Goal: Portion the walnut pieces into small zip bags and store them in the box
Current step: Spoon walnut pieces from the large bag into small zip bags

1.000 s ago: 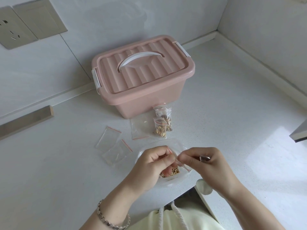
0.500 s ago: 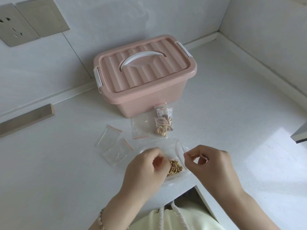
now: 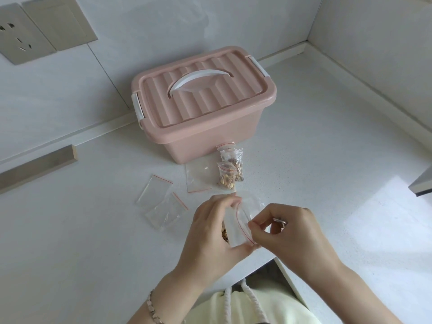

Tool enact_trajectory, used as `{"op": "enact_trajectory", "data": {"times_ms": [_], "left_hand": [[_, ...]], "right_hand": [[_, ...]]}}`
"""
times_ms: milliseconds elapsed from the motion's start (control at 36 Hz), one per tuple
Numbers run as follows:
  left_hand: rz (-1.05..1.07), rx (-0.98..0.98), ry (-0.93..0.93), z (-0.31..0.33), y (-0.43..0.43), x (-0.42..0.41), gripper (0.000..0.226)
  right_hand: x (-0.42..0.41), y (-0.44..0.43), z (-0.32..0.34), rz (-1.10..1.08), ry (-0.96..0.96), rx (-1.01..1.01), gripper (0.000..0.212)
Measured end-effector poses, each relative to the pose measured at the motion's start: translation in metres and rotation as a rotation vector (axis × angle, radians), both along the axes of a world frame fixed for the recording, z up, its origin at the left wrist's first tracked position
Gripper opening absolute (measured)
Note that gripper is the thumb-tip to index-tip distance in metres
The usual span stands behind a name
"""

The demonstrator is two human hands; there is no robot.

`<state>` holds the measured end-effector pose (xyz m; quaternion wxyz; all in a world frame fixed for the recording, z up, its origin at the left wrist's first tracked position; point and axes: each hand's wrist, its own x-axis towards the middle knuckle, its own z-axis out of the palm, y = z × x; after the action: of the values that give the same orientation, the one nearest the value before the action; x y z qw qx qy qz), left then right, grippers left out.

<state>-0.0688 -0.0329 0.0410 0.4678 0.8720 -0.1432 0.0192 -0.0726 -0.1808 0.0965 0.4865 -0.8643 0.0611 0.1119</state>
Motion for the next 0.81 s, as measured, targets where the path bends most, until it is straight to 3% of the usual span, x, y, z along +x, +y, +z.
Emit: {"op": "enact_trajectory", "data": {"times_ms": [111, 389, 611, 722, 806], "left_hand": [[-0.017, -0.062, 0.073, 0.000, 0.004, -0.005, 0.060], [0.099, -0.038, -0.134, -0.007, 0.005, -0.009, 0.048], [0.130, 0.113, 0.145, -0.017, 0.010, -0.006, 0.052], [0.146, 0.086, 0.312, -0.022, 0.014, -0.005, 0.044], [0.174, 0.102, 0.344, -0.027, 0.023, -0.005, 0.043]], "right_hand": [[-0.001, 0.002, -0.002, 0.027, -0.011, -0.051, 0.017], [0.003, 0.004, -0.005, 0.024, -0.039, -0.089, 0.013], [0.003, -0.003, -0.012, -0.043, -0.125, -0.058, 0.008], [0.004, -0.016, -0.012, -0.060, -0.291, -0.122, 0.054], [0.003, -0.034, -0.003, -0.119, -0.323, -0.106, 0.057]]}}
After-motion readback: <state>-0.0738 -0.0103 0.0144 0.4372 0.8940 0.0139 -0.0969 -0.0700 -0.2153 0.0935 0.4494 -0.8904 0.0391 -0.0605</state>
